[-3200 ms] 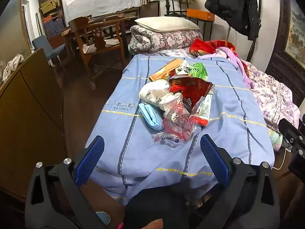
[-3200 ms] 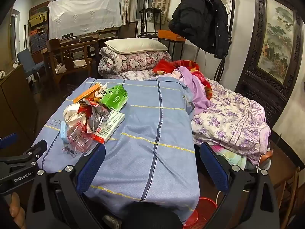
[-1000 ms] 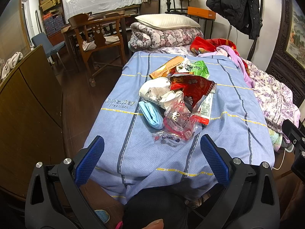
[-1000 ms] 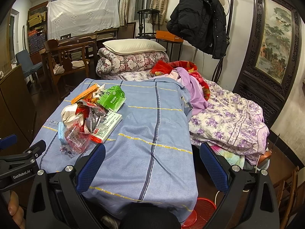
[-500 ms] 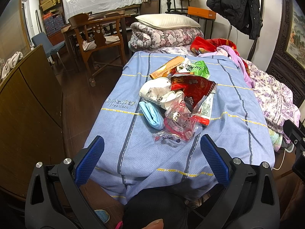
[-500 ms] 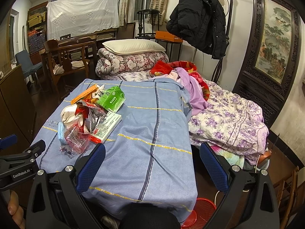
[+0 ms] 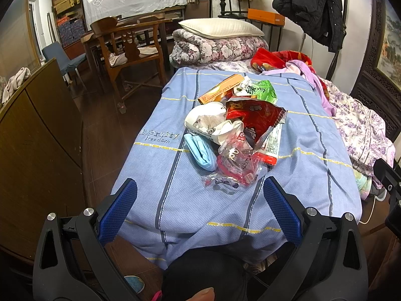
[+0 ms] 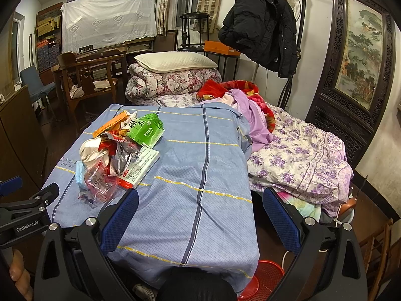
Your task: Collect trash
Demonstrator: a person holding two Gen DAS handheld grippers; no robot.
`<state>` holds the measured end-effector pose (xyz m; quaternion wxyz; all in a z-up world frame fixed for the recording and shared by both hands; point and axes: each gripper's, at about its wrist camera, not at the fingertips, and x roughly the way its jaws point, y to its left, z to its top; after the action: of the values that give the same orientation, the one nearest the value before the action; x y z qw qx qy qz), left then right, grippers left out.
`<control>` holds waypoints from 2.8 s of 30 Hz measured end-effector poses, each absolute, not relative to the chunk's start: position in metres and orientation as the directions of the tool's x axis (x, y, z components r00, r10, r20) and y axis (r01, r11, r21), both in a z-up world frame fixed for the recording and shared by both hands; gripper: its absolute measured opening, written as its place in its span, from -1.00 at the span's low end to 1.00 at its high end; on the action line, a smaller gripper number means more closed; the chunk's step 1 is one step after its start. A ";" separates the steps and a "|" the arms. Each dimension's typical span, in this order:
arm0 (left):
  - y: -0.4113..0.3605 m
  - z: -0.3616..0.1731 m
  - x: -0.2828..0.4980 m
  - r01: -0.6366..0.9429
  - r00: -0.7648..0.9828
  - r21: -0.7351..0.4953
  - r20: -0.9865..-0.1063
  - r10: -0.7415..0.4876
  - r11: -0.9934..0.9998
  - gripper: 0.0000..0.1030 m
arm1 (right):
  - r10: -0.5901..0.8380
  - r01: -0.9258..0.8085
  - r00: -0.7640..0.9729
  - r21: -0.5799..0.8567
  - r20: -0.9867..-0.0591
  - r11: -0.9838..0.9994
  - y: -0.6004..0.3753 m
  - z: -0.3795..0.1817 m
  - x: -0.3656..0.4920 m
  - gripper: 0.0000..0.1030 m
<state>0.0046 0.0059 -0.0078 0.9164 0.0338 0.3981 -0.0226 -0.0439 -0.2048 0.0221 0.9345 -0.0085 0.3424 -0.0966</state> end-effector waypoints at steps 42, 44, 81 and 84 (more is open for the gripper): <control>0.040 -0.054 0.082 0.173 0.616 -0.087 -0.768 -0.177 0.981 0.87 | 0.269 -0.168 0.709 0.214 -0.652 0.962 -0.168 -0.019 0.077 0.83; 0.051 -0.057 0.084 0.156 0.606 -0.101 -0.776 -0.176 0.983 0.87 | 0.259 -0.185 0.714 0.181 -0.650 0.966 -0.155 -0.019 0.090 0.79; -0.010 -0.081 0.190 0.183 0.501 -0.059 -0.853 -0.145 0.981 0.57 | 0.204 -0.030 0.745 0.273 -0.635 0.961 -0.248 -0.020 0.063 -0.90; -0.009 -0.065 0.180 0.207 0.557 -0.037 -0.817 -0.149 0.978 0.05 | 0.201 -0.017 0.740 0.282 -0.641 0.959 -0.250 -0.022 0.063 -0.90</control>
<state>0.1797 -0.0088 -0.0646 0.8818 0.0315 0.4598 -0.1007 0.0633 -0.2503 -0.0225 0.9238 0.1300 0.3553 0.0590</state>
